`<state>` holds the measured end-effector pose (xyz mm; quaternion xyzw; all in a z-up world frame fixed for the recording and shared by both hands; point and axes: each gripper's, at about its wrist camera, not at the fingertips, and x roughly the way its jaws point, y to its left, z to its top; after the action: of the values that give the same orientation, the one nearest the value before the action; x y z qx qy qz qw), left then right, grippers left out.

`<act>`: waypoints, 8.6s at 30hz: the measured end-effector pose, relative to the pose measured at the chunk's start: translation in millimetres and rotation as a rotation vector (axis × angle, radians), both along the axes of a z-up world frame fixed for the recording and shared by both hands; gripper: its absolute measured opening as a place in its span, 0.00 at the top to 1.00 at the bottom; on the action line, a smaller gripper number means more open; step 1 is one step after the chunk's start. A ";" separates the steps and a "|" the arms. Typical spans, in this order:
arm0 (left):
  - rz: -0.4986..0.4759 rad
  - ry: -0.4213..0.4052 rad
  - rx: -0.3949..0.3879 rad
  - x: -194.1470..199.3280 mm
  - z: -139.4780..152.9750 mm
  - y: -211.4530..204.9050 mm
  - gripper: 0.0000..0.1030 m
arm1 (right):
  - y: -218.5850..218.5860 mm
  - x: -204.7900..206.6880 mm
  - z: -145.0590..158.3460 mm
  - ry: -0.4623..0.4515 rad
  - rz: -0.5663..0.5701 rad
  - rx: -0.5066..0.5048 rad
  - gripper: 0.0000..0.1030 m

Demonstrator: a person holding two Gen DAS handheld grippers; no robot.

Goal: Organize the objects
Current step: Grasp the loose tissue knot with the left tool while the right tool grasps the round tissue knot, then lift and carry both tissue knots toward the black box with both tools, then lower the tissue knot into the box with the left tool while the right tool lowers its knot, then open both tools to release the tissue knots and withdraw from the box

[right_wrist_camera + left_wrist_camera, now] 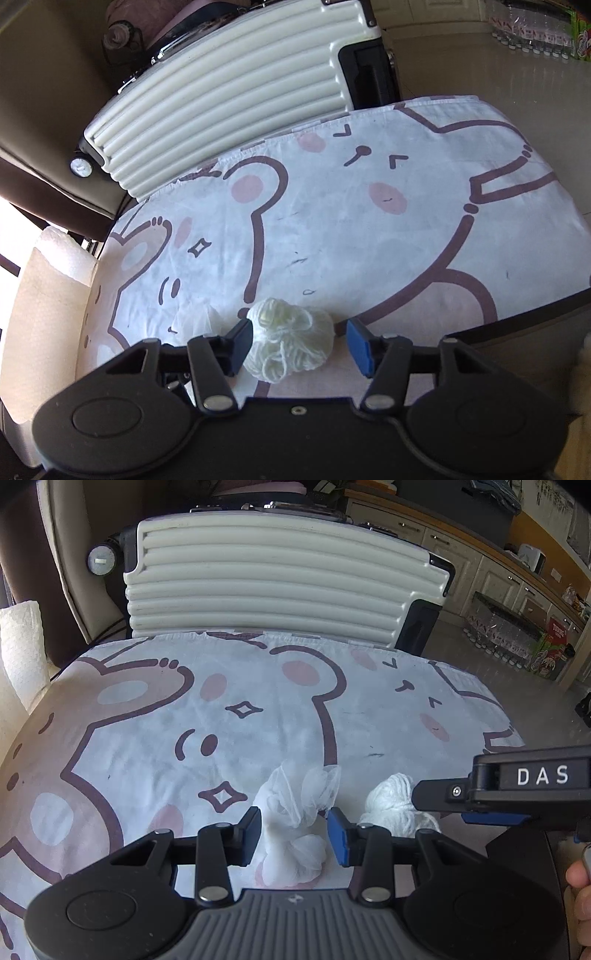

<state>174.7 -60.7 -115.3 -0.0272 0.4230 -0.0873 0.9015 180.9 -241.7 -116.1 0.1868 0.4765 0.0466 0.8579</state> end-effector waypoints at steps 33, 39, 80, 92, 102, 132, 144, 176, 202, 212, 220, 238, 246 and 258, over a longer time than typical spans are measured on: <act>0.052 0.051 -0.068 -3.8 9.0 7.6 0.71 | 3.2 -9.6 3.1 -0.015 0.053 0.015 0.56; 0.071 0.033 -0.083 -16.1 29.6 8.8 0.71 | -3.4 -26.1 26.8 -0.055 0.040 0.016 0.56; 0.064 -0.082 0.032 -109.3 137.0 30.7 0.71 | 6.1 -132.7 121.1 -0.236 0.055 -0.278 0.56; 0.075 -0.082 0.059 -116.9 140.1 39.3 0.71 | 15.2 -139.4 127.8 -0.242 0.060 -0.334 0.56; 0.061 -0.081 0.046 -119.2 140.6 31.1 0.71 | 5.2 -141.6 131.0 -0.241 0.039 -0.340 0.56; -0.128 -0.009 -0.082 -119.1 117.6 -87.4 0.71 | -119.0 -175.9 121.9 -0.171 -0.142 -0.362 0.56; -0.126 0.068 -0.217 -107.8 97.0 -104.2 0.71 | -129.2 -168.3 105.7 -0.133 -0.140 -0.314 0.56; -0.161 0.157 -0.253 -46.0 35.2 -151.2 0.61 | -160.8 -115.8 35.0 0.007 -0.217 -0.172 0.56; -0.130 0.116 -0.169 -37.6 41.4 -128.5 0.43 | -140.4 -91.6 23.9 0.027 -0.209 -0.169 0.43; -0.131 0.115 -0.131 -41.2 43.6 -126.8 0.37 | -144.3 -93.0 17.5 0.052 -0.225 -0.170 0.76; -0.135 0.119 -0.100 -38.1 40.4 -124.6 0.37 | -137.2 -81.7 4.1 0.073 -0.207 -0.193 0.77; -0.167 0.130 -0.012 -49.4 41.5 -130.7 0.36 | -157.5 -105.9 37.2 0.006 -0.264 -0.151 0.74; -0.176 0.109 0.004 -65.8 57.6 -125.8 0.35 | -150.0 -124.1 56.7 -0.027 -0.257 -0.173 0.74; -0.185 0.062 0.013 -101.5 89.7 -117.7 0.31 | -140.5 -171.2 98.1 -0.097 -0.262 -0.237 0.71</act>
<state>73.2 -178.3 -25.6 0.0150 0.4520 -0.1667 0.8762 9.7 -382.2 -18.0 0.1425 0.4085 -0.1128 0.8945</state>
